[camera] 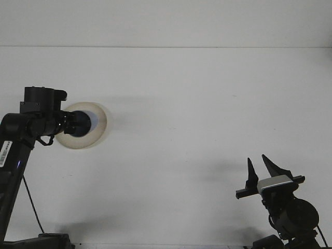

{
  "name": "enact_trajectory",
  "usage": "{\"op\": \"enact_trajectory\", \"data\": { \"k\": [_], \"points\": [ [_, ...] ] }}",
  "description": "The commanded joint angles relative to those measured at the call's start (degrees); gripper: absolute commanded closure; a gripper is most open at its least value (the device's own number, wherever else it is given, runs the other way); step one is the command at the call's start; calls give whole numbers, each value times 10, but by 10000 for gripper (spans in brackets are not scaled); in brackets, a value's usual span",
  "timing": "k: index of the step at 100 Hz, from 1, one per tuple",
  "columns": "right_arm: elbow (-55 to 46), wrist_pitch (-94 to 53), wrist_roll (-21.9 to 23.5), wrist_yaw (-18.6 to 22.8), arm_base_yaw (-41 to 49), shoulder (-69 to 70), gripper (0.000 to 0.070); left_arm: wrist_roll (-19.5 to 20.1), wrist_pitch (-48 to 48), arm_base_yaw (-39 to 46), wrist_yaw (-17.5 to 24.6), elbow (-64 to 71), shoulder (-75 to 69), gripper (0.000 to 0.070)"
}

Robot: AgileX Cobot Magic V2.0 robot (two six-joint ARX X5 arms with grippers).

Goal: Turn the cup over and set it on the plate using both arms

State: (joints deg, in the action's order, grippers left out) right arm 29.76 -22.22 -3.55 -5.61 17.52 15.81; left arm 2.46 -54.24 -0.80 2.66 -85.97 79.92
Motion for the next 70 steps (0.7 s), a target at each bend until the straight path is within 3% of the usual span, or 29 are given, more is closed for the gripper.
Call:
{"op": "enact_trajectory", "data": {
  "k": [1, 70],
  "points": [
    [4, 7, 3, 2, 1, 0, 415, 15, 0, 20, -3, -10, 25, 687],
    [4, 6, 3, 2, 1, 0, 415, 40, 60, 103, -3, -10, 204, 684]
  ]
}}
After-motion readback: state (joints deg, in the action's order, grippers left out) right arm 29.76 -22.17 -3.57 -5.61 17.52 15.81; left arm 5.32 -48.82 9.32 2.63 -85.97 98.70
